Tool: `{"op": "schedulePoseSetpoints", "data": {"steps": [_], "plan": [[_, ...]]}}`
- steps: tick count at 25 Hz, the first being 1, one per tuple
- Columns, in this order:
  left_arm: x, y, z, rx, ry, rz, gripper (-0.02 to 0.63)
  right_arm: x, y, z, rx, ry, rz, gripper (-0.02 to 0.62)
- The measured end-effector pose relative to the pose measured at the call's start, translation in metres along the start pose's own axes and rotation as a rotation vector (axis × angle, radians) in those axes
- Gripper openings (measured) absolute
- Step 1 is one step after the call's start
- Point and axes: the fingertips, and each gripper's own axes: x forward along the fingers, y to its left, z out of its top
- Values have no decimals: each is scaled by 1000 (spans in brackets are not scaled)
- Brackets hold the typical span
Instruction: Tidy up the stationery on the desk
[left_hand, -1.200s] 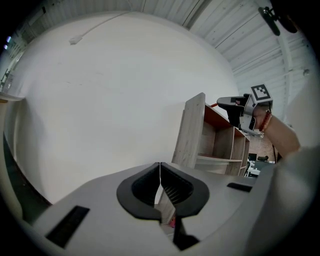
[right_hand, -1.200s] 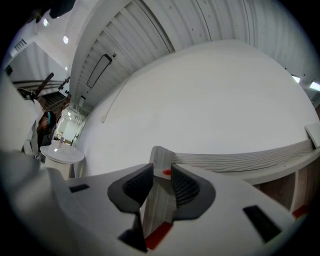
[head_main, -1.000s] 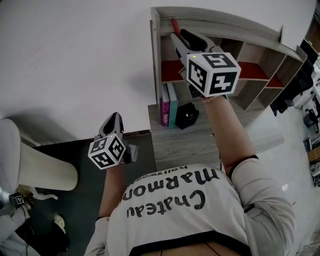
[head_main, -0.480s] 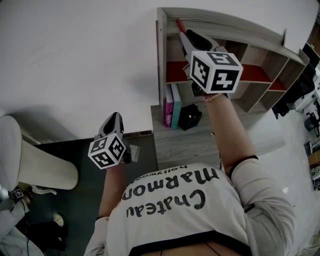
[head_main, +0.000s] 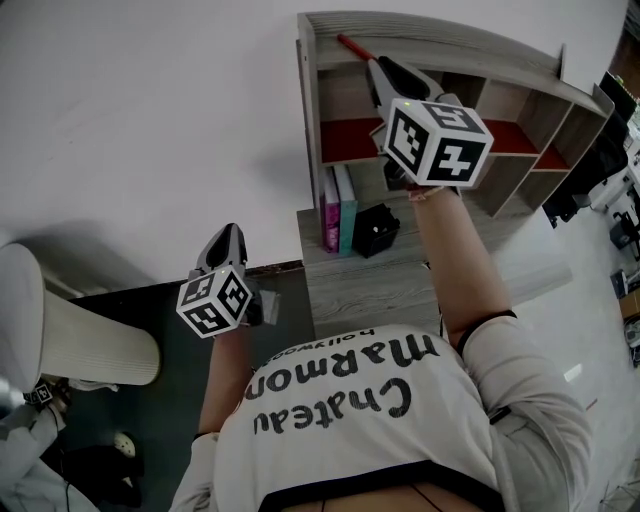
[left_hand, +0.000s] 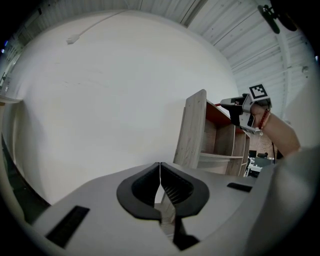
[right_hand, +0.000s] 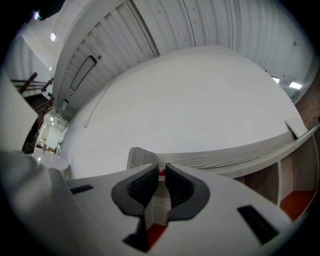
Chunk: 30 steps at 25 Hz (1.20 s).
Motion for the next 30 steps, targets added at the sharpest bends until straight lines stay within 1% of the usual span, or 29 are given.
{"op": "schedulePoseSetpoints", "data": {"steps": [4, 6, 10, 17, 20, 26, 30], "plan": [[7, -9, -1, 0, 2, -14, 17, -7, -9, 0, 16, 2, 6, 54], [11, -17, -2, 6, 8, -27, 17, -13, -13, 1, 47, -1, 17, 54], [18, -37, -7, 12, 22, -54, 17, -29, -19, 6, 112, -17, 46, 54], [24, -79, -14, 15, 35, -86, 17, -66, -27, 22, 152, -45, 119, 54], [23, -98, -18, 15, 39, -91, 17, -81, -32, 27, 174, -49, 143, 54], [15, -138, -27, 8, 47, -98, 17, -105, -46, 35, 181, -41, 181, 52], [3, -154, -34, -1, 47, -79, 17, -120, -51, 33, 195, -22, 210, 52]]}}
